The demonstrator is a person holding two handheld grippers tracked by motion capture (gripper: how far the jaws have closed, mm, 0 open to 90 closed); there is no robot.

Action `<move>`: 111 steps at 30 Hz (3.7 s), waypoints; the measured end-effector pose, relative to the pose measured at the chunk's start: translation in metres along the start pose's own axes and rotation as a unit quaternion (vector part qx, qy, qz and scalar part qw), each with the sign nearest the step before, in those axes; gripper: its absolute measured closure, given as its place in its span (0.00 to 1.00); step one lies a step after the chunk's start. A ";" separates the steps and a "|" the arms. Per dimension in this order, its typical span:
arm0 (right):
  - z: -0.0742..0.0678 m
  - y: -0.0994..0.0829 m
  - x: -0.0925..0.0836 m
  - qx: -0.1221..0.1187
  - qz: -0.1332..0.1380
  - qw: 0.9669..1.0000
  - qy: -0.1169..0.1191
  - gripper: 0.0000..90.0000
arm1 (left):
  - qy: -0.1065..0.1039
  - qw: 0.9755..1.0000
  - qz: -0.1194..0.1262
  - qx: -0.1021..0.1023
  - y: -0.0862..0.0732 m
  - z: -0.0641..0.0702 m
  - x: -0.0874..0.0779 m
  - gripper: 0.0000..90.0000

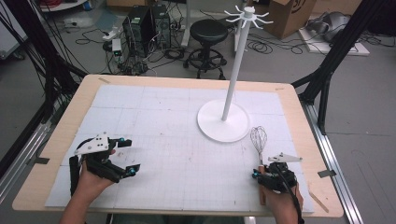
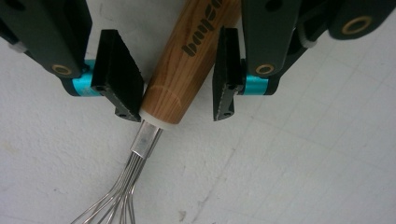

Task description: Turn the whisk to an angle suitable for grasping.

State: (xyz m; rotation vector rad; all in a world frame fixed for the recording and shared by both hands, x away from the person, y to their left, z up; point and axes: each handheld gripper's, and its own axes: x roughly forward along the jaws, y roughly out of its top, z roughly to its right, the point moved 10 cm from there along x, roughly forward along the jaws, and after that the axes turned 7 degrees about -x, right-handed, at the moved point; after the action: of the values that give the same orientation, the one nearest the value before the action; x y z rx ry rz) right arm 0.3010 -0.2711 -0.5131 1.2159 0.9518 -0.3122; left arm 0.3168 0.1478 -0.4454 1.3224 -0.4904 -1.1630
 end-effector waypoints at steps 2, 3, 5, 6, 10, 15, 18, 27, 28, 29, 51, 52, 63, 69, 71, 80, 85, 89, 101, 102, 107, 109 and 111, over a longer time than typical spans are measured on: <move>0.002 -0.001 -0.002 0.003 -0.001 1.000 -0.001 0.63 | 0.000 1.000 0.000 0.000 0.000 0.000 0.000 0.02; 0.003 -0.002 -0.002 0.006 -0.002 1.000 0.001 0.66 | -0.001 1.000 0.000 0.000 0.000 0.000 0.000 0.02; 0.003 -0.002 -0.003 0.007 -0.003 1.000 0.001 0.69 | -0.001 1.000 0.001 0.000 0.000 0.000 0.000 0.02; 0.004 -0.003 -0.004 0.007 -0.002 1.000 0.002 0.71 | -0.002 1.000 0.000 0.001 0.000 0.000 0.001 0.02; 0.009 -0.002 -0.008 0.014 0.000 1.000 -0.006 0.76 | -0.002 1.000 0.000 0.000 0.000 0.000 0.002 0.02; 0.012 0.000 -0.012 0.010 0.011 1.000 -0.006 0.77 | -0.003 1.000 0.002 0.002 0.002 0.001 0.001 0.02; 0.011 0.007 -0.018 0.001 0.027 1.000 -0.002 0.77 | -0.003 1.000 0.003 0.001 0.002 0.000 0.001 0.02; -0.009 0.038 -0.021 -0.074 0.040 0.996 0.041 0.77 | 0.000 1.000 0.007 0.001 0.004 -0.001 -0.002 0.02; -0.012 0.040 -0.020 -0.087 0.037 0.994 0.047 0.77 | 0.000 1.000 0.007 0.002 0.004 -0.001 -0.002 0.02; -0.016 0.042 -0.019 -0.099 0.035 0.993 0.051 0.77 | 0.000 1.000 0.007 0.002 0.004 -0.001 -0.002 0.02; -0.153 0.103 0.050 -0.301 0.058 0.922 0.237 0.77 | -0.001 1.000 0.014 0.000 0.007 -0.002 -0.006 0.02; -0.167 0.107 0.058 -0.315 0.062 0.914 0.247 0.77 | 0.000 1.000 0.014 0.000 0.007 -0.002 -0.006 0.02; -0.194 0.106 0.081 -0.322 0.038 0.907 0.269 0.75 | -0.001 1.000 0.016 0.001 0.008 -0.002 -0.008 0.02; -0.184 0.105 0.067 -0.288 0.054 0.917 0.270 0.51 | -0.002 1.000 0.015 0.000 0.008 -0.002 -0.007 0.02; -0.180 0.106 0.063 -0.282 0.065 0.919 0.267 0.48 | -0.003 1.000 0.015 0.000 0.008 -0.002 -0.007 0.02; -0.125 0.097 0.013 -0.211 0.157 0.935 0.239 0.40 | -0.006 1.000 0.012 0.002 0.008 0.001 -0.005 0.02; -0.089 0.082 -0.008 -0.170 0.207 0.940 0.209 0.33 | -0.007 1.000 0.012 0.002 0.008 0.002 -0.004 0.02; -0.063 0.077 -0.013 -0.136 0.237 0.943 0.188 0.29 | -0.011 1.000 0.011 0.003 0.008 0.002 -0.003 0.02; -0.038 0.078 -0.011 -0.101 0.257 0.949 0.154 0.23 | -0.017 1.000 0.008 0.005 0.006 0.006 0.000 0.02; -0.037 0.079 -0.011 -0.102 0.259 0.949 0.151 0.23 | -0.018 1.000 0.007 0.006 0.006 0.006 -0.001 0.02; -0.034 0.079 -0.011 -0.093 0.261 0.949 0.147 0.23 | -0.019 1.000 0.011 0.005 0.007 0.007 -0.003 0.02; -0.034 0.079 -0.010 -0.093 0.259 0.950 0.145 0.22 | -0.019 1.000 0.009 0.006 0.007 0.007 -0.003 0.02; -0.034 0.078 -0.008 -0.091 0.257 0.951 0.147 0.22 | -0.019 1.000 0.008 0.006 0.006 0.007 -0.001 0.02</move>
State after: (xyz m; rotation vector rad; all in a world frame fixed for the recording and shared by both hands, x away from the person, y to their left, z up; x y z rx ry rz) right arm 0.3331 -0.2148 -0.4572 1.3103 0.8567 0.3727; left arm 0.3130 0.1445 -0.4374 1.3063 -0.5358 -1.1753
